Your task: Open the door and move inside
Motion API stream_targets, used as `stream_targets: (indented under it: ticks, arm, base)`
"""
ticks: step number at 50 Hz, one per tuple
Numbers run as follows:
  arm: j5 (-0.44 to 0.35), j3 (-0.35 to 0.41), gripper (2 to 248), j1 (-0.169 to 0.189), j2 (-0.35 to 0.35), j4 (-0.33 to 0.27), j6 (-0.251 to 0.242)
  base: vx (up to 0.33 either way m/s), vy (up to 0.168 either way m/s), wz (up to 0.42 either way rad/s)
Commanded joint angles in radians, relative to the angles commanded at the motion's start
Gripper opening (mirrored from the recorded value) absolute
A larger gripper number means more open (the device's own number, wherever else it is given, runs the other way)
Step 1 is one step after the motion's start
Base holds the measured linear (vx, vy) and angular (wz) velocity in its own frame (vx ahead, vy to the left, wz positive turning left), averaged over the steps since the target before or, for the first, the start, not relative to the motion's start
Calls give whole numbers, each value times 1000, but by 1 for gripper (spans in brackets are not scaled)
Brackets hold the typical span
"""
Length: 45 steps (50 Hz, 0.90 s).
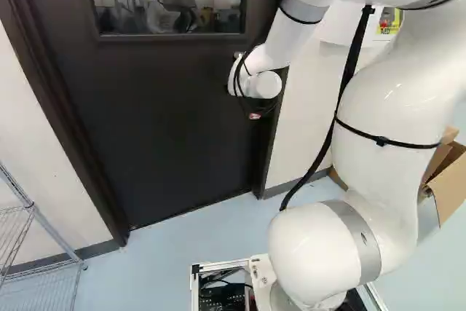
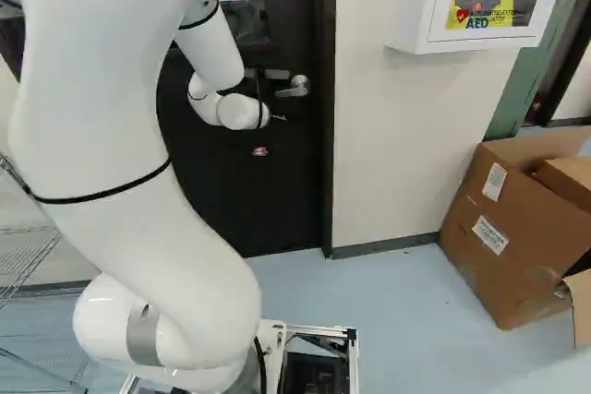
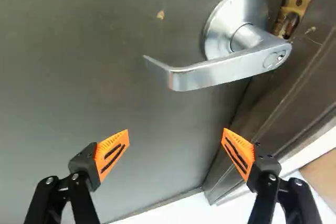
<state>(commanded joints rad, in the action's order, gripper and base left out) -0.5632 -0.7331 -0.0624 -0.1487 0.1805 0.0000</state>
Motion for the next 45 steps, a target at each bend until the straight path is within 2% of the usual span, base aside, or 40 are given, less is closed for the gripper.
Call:
stream_targets:
  ticks: [6, 11, 45]
  arm:
    - [0, -29, 247, -6, -26, 57, 0]
    - [0, -55, 247, -12, -50, 76, 0]
    - [0, -240, 247, -56, -207, 84, 0]
  base:
    - [0, 0, 0]
    - [0, 0, 0]
    - [0, 0, 0]
